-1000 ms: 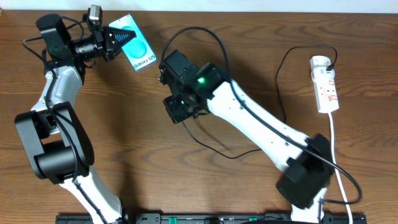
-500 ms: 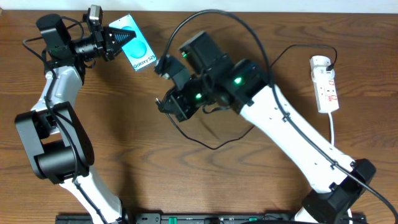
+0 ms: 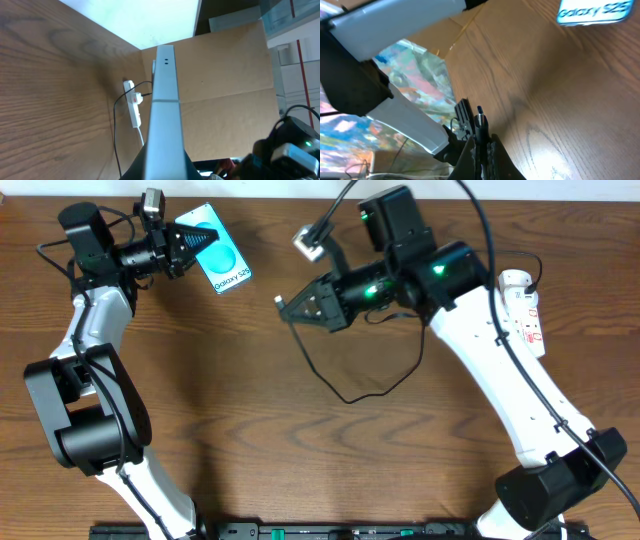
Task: Plug charger to phone and switch on socket
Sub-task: 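Lift the held plug up toward the phone in the left gripper, then align the plug under the phone's bottom port with the right gripper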
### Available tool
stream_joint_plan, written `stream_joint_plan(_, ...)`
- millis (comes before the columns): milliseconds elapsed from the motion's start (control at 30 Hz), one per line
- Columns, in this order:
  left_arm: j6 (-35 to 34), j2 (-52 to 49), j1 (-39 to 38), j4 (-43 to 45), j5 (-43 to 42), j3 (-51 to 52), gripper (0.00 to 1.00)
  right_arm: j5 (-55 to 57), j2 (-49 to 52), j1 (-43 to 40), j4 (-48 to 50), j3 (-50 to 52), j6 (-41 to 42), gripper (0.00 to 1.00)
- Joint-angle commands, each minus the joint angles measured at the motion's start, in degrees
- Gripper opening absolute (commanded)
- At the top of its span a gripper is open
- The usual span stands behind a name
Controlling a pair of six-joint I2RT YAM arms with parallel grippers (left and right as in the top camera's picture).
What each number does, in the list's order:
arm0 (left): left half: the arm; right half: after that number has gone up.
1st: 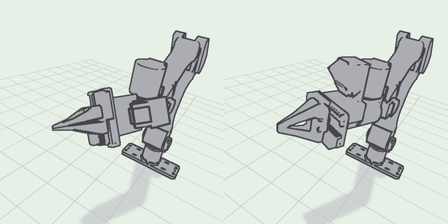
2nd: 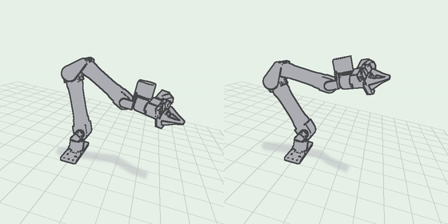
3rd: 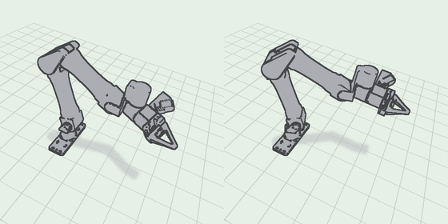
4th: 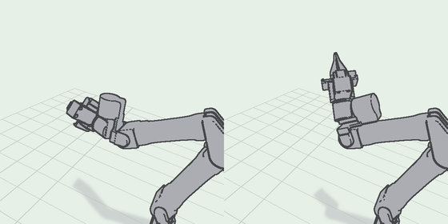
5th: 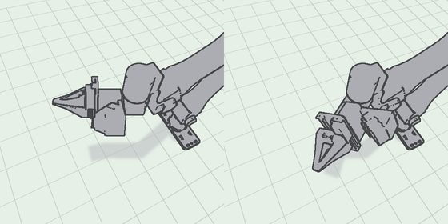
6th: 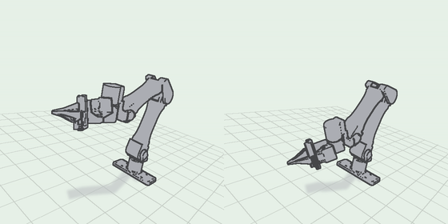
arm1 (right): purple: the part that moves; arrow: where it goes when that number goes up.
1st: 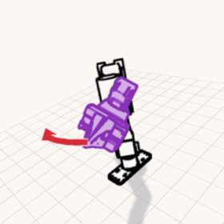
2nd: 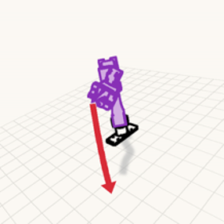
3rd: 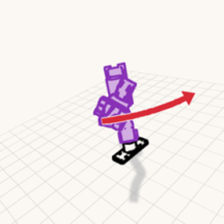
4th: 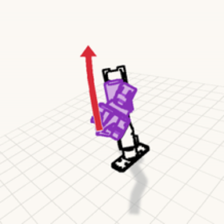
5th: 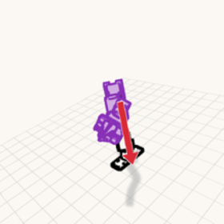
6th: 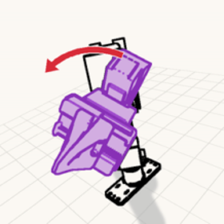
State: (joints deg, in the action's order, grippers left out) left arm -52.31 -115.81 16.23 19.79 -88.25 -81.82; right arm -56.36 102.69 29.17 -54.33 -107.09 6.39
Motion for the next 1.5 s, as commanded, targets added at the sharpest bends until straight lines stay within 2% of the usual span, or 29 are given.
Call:
stream_joint_plan(0,-2.8,2.5,0.1,2.1,-1.7,-1.6,0.07,-4.0,-0.5,-1.2,0.6,0.0,1.7,0.01)
stream_joint_plan(100,-8.9,2.5,-0.1,8.0,-1.7,-1.6,0.07,-4.0,0.3,-1.8,2.0,0.0,3.9,0.01)
stream_joint_plan(400,-36.4,2.5,-1.6,39.4,0.8,-1.6,0.07,-7.4,5.5,-2.1,5.6,0.0,6.0,0.01)
stream_joint_plan(533,-44.0,2.5,-1.6,45.4,1.6,-1.6,0.07,-7.9,7.3,-2.1,6.4,0.0,6.0,0.01)
stream_joint_plan(867,-46.8,2.5,-1.6,46.2,1.9,-1.6,0.07,-8.5,7.9,-2.1,8.7,0.0,5.3,0.01)
stream_joint_plan(1200,-56.9,2.5,-4.3,58.8,1.9,-1.6,0.07,-9.1,8.1,-2.6,9.3,0.0,5.3,0.01)
stream_joint_plan(1467,-57.5,2.5,-7.0,59.3,2.4,-1.6,0.08,-10.3,8.2,-3.0,10.2,0.0,5.4,0.01)
